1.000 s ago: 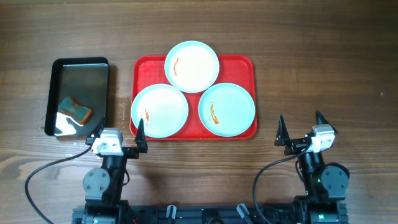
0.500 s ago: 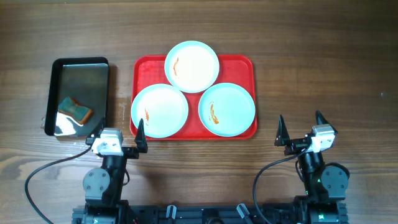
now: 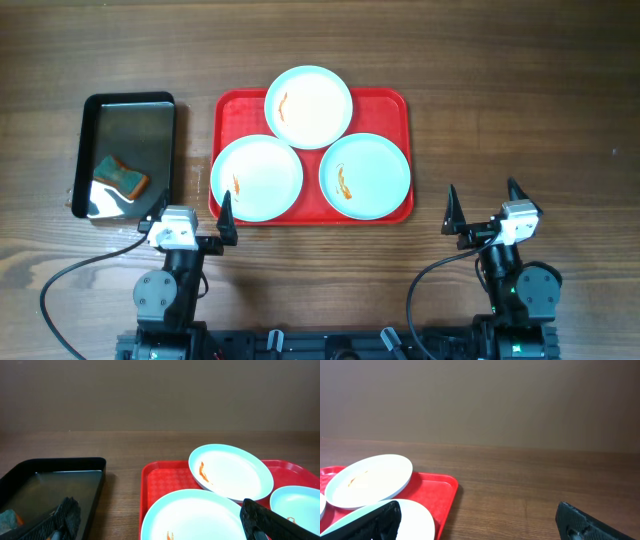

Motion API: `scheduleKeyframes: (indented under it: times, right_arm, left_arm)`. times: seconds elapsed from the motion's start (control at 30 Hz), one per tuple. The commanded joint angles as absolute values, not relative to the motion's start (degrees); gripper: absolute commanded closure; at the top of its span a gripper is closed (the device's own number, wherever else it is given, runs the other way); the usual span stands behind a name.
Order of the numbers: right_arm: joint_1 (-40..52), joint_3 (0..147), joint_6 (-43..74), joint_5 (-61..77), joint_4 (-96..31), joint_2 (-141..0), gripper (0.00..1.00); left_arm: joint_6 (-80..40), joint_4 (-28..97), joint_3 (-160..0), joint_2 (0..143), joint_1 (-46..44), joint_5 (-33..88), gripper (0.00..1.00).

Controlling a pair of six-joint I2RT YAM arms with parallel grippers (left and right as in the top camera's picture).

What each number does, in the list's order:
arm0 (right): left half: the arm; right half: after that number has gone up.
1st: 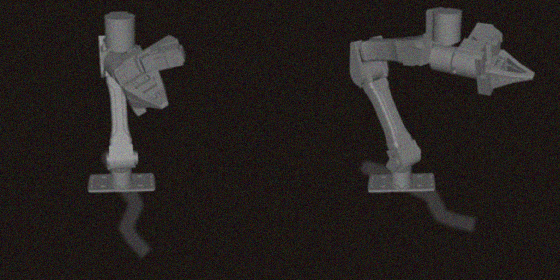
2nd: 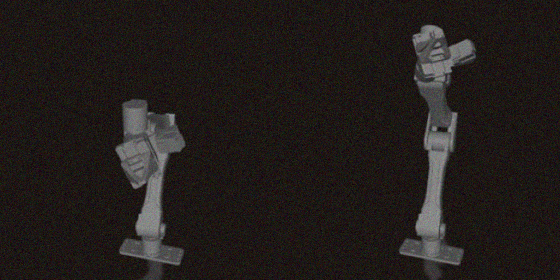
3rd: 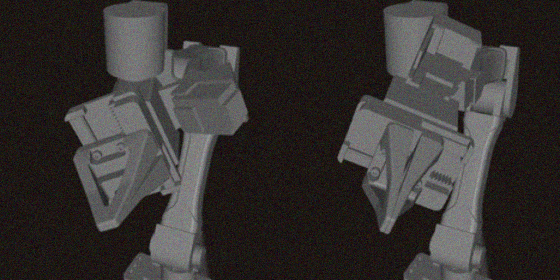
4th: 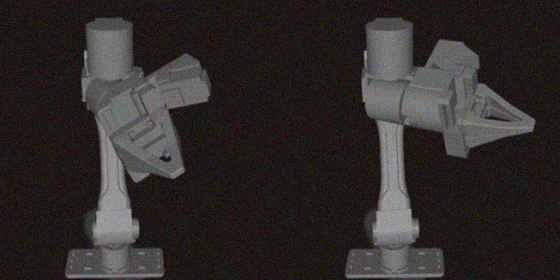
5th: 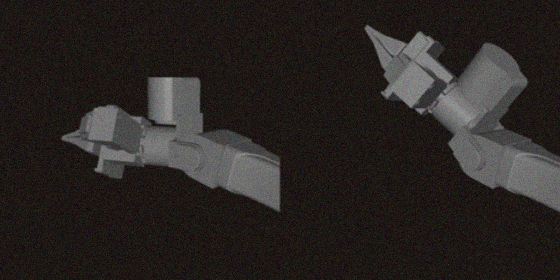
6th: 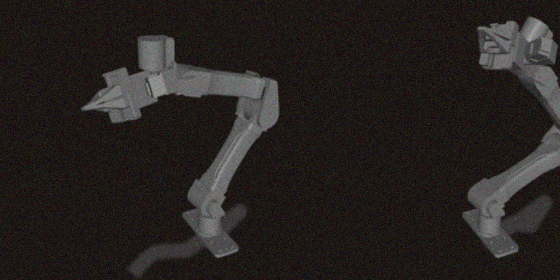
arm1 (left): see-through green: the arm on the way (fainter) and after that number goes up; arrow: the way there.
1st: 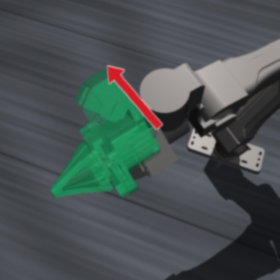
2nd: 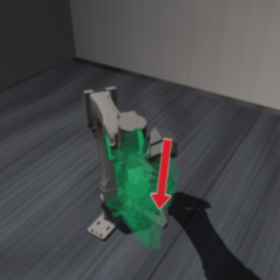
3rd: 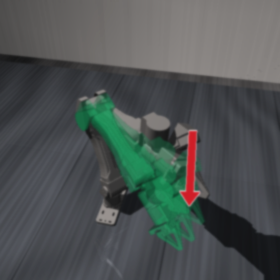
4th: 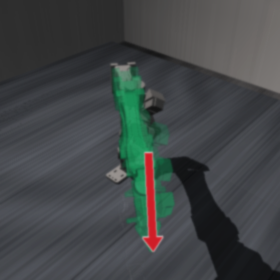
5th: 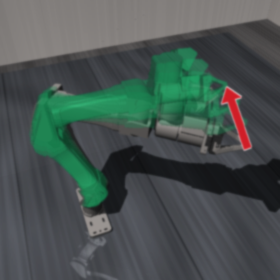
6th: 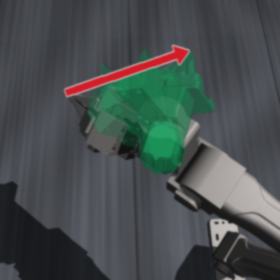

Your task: Clean dirty plates on tray and stack at the side

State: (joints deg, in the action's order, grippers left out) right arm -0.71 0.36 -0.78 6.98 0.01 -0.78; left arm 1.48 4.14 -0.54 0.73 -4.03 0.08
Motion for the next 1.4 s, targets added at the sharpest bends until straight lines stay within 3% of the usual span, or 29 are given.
scheduleKeyframes:
  times: [0.0, 0.27, 0.43, 0.5, 0.63, 0.73, 0.8, 0.93, 1.0, 1.1, 1.23, 1.37]
  right_arm:
    - [-1.04, 0.3, -1.45, 5.98, 0.3, -0.43, 0.0]
    - [-1.04, 0.3, -1.48, 5.98, 0.3, -0.43, 0.0]
    - [-1.04, 0.3, -1.5, 5.98, 0.3, -0.43, 0.0]
    - [-1.04, 0.3, -1.48, 5.98, 0.3, -0.43, 0.0]
    - [-1.04, 0.3, -1.48, 5.98, 0.3, -0.43, 0.0]
    - [-1.04, 0.3, -1.48, 5.98, 0.3, -0.43, 0.0]
    - [-1.04, 0.3, -1.5, 6.0, 0.3, -0.43, 0.0]
    - [-1.04, 0.3, -1.5, 5.98, 0.3, -0.43, 0.0]
    - [-1.04, 0.32, -1.5, 5.98, 0.3, -0.43, 0.0]
    - [-1.04, 0.3, -1.5, 5.98, 0.3, -0.43, 0.0]
    - [-1.04, 0.3, -1.48, 5.98, 0.3, -0.43, 0.0]
    - [-1.04, 0.3, -1.5, 5.98, 0.3, -0.43, 0.0]
  left_arm:
    - [2.76, 4.36, -0.34, 0.16, -4.25, 0.97, 0.0]
    - [1.98, 3.01, -0.34, 0.16, -4.27, 2.94, 0.0]
    - [-16.93, 0.49, -0.34, 0.16, -4.4, 43.7, 0.0]
    - [-21.1, -2.94, -0.34, 0.16, -4.4, 53.12, 0.0]
    - [-30.85, -18.61, -0.34, 0.16, -4.38, 58.04, 0.0]
    - [-32.21, -30.44, -2.55, 0.19, -4.16, 54.06, 0.0]
    - [-29.82, -24.38, -8.4, 1.26, -2.98, 48.34, 0.0]
    - [-14.9, 3.51, -25.89, 10.55, 1.13, 41.32, 0.0]
    - [-11.11, 25.56, -40.1, 24.91, 3.79, 31.16, 0.0]
    - [-9.02, 41.65, -53.95, 41.41, 5.26, 26.94, 0.0]
    - [-9.17, 54.43, -70.41, 58.81, 5.54, 26.92, 0.0]
    - [-15.51, 57.49, -78.26, 69.17, 6.94, 10.04, 0.0]
